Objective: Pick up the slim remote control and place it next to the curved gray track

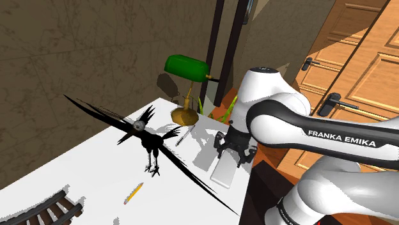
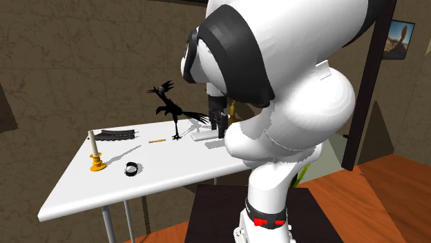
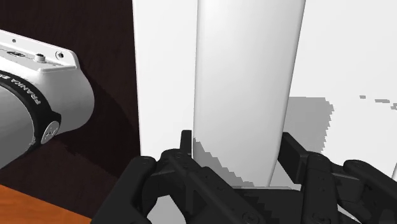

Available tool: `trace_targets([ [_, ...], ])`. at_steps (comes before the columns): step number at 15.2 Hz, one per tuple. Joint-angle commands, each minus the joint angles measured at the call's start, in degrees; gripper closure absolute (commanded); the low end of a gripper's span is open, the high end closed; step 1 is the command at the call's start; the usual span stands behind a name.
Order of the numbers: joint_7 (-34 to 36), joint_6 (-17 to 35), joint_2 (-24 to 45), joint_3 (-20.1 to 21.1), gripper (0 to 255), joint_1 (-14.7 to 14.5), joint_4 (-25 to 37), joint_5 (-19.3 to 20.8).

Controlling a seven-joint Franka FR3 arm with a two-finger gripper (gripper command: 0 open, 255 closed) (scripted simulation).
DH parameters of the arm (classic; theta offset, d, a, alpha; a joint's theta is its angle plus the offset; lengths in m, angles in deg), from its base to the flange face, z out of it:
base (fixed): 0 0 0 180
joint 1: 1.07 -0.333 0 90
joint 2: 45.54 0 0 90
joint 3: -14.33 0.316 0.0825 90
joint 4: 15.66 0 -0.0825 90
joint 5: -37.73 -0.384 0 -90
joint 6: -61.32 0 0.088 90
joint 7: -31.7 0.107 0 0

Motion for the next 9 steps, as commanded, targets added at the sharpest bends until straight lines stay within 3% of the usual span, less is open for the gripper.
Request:
trace_targets([
  [1, 1.06, 1.31, 3.6, 1.78, 255, 1.19, 2.83, -0.23],
  [9, 8.98, 8.54, 22.95, 13.89, 255, 9.83, 18.11, 2.26],
])
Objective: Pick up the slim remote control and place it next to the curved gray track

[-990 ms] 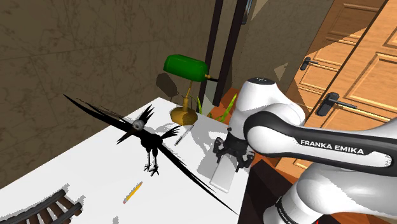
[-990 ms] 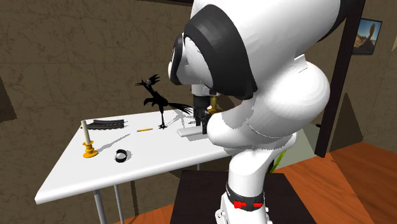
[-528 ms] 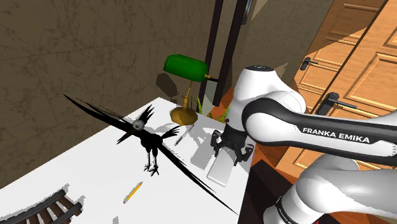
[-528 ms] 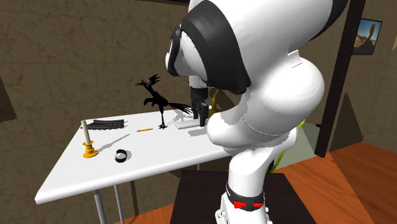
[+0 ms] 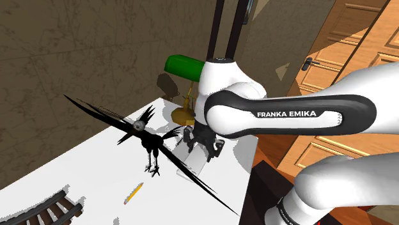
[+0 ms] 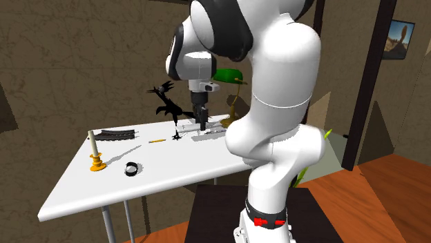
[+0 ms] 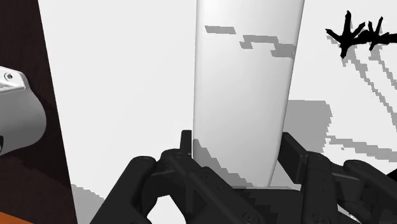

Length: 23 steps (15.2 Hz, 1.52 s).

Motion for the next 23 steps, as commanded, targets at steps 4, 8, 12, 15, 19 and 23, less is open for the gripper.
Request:
trace_targets([
  [4, 7.42, 3.3, 12.66, 9.31, 255, 7.28, 10.47, 6.0],
  [8, 17.46, 4.81, 25.96, 19.52, 255, 14.72, 19.66, 17.21],
  [12, 34.41, 2.09, 47.37, 23.52, 255, 12.35, 30.61, 39.59],
  [15, 39.35, -1.9, 56.58, 16.72, 255, 1.65, 39.99, 47.17],
  [19, 42.12, -7.82, 66.78, 10.82, 255, -9.61, 54.1, 53.55],
  [23, 42.2, -13.17, 74.59, 6.92, 255, -18.29, 67.54, 57.12],
])
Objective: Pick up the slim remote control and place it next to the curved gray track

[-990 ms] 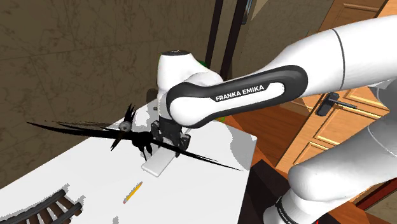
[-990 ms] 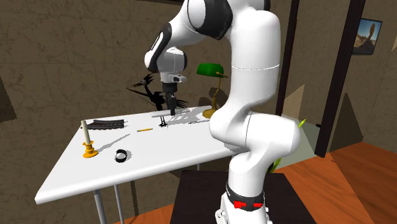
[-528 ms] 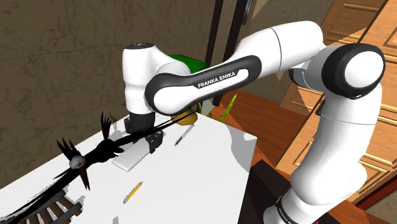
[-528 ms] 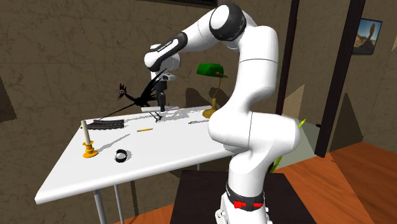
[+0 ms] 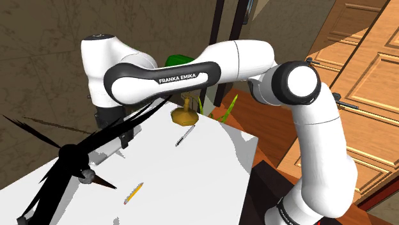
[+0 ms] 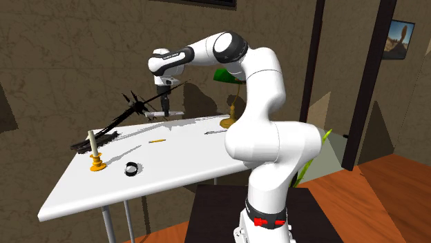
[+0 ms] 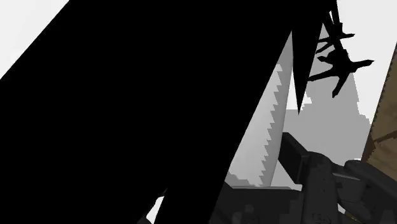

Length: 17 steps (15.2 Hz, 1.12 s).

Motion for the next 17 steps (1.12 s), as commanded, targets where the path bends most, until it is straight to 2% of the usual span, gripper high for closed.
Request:
trace_targets([
  [1, 0.13, -0.39, 1.96, -1.02, 255, -1.79, 2.35, 1.03],
  [17, 2.04, 7.76, 5.34, -3.17, 255, -1.47, -3.53, 3.87],
])
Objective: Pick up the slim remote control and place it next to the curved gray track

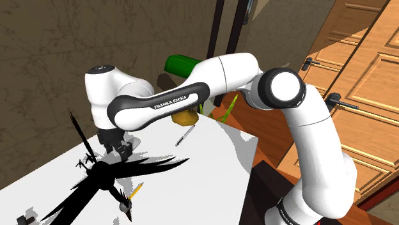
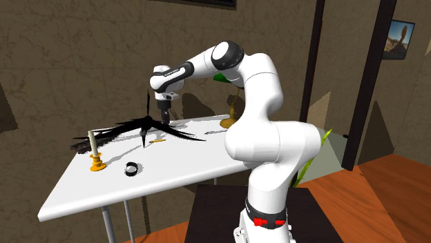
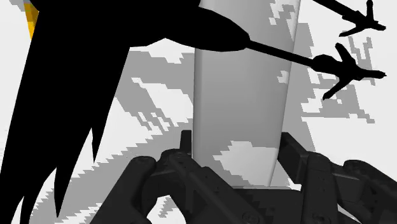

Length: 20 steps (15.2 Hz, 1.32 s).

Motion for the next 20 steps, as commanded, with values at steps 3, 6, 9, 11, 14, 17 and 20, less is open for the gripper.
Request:
trace_targets([
  [3, 0.03, 0.24, -0.02, -0.01, 255, 0.11, -0.25, 0.05],
  [6, 0.03, 0.25, -0.02, -0.01, 0, 0.12, -0.26, 0.05],
  [9, 0.03, 0.25, -0.01, -0.02, 0, 0.11, -0.25, 0.05],
  [11, 0.03, 0.25, -0.01, -0.02, 0, 0.11, -0.25, 0.05],
  [14, -1.05, -4.0, -2.02, 1.28, 0, 0.16, 2.55, -1.61],
  [17, -1.33, -5.18, -2.47, 1.56, 0, 0.09, 3.45, -2.01],
  [20, -1.33, -5.18, -2.46, 1.55, 0, 0.09, 3.46, -2.0],
])
